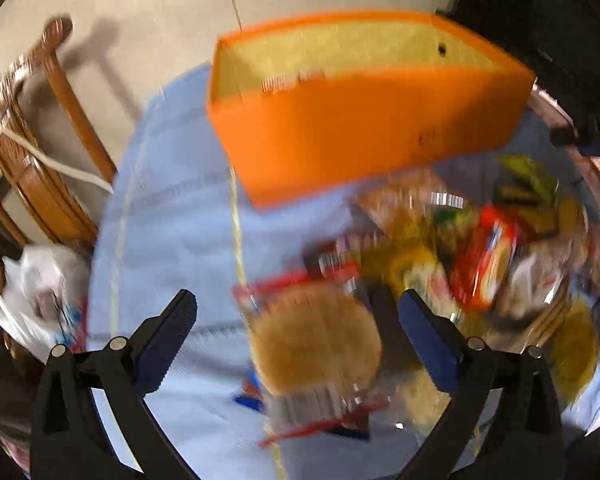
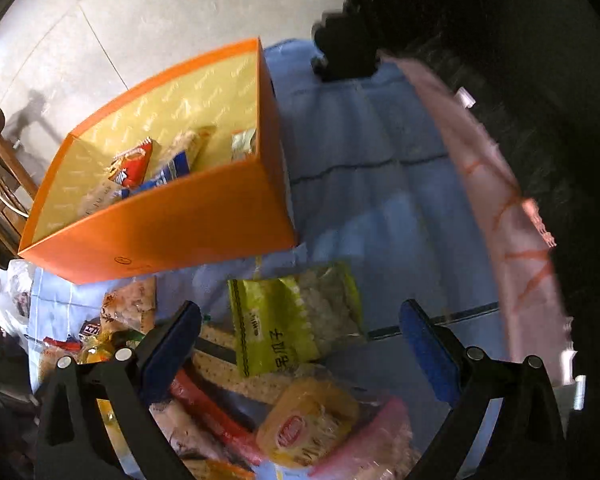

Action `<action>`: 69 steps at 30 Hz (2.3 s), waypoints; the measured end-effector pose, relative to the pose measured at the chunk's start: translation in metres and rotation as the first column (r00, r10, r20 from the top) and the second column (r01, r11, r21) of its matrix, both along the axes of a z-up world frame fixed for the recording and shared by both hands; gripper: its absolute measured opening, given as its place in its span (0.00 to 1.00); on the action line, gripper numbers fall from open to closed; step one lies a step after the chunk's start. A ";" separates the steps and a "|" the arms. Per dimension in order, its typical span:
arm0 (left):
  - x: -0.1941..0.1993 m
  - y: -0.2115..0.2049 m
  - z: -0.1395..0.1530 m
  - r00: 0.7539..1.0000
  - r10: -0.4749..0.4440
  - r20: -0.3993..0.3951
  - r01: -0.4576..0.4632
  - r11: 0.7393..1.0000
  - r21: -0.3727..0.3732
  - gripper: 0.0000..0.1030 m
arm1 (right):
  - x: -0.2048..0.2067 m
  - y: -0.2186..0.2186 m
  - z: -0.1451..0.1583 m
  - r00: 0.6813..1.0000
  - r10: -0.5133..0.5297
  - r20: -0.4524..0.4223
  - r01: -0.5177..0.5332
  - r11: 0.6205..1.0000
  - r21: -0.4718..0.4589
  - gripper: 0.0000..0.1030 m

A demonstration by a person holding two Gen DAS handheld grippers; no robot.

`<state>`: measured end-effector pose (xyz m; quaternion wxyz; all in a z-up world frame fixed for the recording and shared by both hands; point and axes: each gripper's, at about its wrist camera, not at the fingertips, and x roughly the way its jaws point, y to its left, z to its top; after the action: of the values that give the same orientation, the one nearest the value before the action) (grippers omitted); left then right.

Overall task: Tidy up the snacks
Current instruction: 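Grasp the clear bread bag with the left tool while the right tool grasps the green-yellow bag, then carry both bags over the orange box and open both tools to drop them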

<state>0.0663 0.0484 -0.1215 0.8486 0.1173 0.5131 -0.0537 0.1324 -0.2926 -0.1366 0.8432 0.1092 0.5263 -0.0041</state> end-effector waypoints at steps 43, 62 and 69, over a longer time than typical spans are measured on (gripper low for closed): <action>0.010 0.012 0.080 0.999 -0.026 0.023 0.034 0.896 -0.442 0.18 | -0.024 0.037 0.082 0.983 0.056 0.173 -0.031 0.989 -0.142 0.16; 0.147 -0.029 0.181 0.976 0.112 0.184 -0.072 0.974 -0.213 0.18 | 0.069 0.090 0.166 0.940 0.133 0.313 -0.086 0.983 -0.161 0.16; 0.151 -0.044 0.178 0.980 0.109 0.167 -0.067 0.969 -0.239 0.18 | 0.083 0.091 0.157 0.963 0.077 0.259 -0.041 0.989 -0.141 0.16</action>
<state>0.2171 0.0047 0.0570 0.9006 -0.0014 0.4298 -0.0647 0.2149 -0.2013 0.0204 0.9108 0.0362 0.4112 0.0002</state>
